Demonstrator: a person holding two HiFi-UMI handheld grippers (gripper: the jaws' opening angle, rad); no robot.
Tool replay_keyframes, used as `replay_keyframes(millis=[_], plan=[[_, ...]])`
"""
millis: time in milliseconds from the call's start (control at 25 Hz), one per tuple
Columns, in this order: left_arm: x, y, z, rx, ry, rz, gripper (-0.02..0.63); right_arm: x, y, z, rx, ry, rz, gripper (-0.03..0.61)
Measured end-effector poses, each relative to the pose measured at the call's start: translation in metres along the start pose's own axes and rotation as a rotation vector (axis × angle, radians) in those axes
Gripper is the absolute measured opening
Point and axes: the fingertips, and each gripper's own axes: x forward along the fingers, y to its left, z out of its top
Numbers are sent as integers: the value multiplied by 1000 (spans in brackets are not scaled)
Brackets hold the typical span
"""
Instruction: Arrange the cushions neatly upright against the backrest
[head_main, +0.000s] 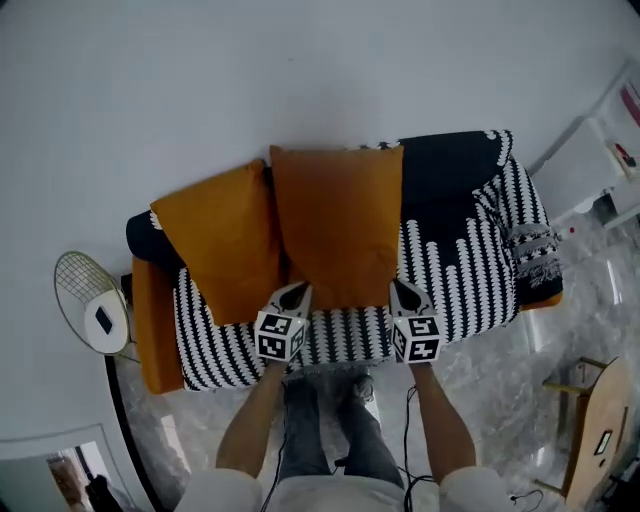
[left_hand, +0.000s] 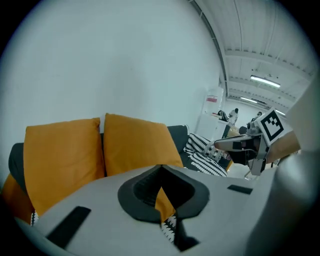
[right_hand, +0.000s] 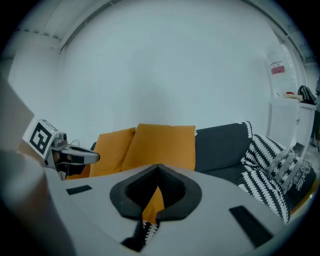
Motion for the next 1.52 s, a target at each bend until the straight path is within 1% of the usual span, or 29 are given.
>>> replay_keyframes(millis=[120,240,320,360,520,680,880,1040,1160,1520], plan=[[-23,-20,28,9,-61,-14,29,-28,9,26,-34,-53,-6,28],[-43,-40,65,69,-121,-35,29,-54,19,64,-97,-121,-6,28],[-70,-67,74,106,-136,-54,29,-89,33,77,-116,-146,3,28],[-86,-80,77,109,-146,-59,29,-107,42,80,-115,-157,7,28],[-142,-110,88,67,-216,-60,29,-158,68,84,-97,-192,18,28],[-182,-112,96,-5,-278,-23,29,-178,88,91,-105,-213,44,28],[-211,-114,78,-18,-282,-13,29,-201,113,89,-112,-237,59,28],[-237,-120,57,-9,-277,-8,29,-221,141,70,-119,-225,74,28],[-257,-126,40,-19,-273,-8,29,-238,160,57,-123,-212,84,28],[-330,-164,-1,-9,-301,-5,29,-305,204,25,-145,-219,97,28]])
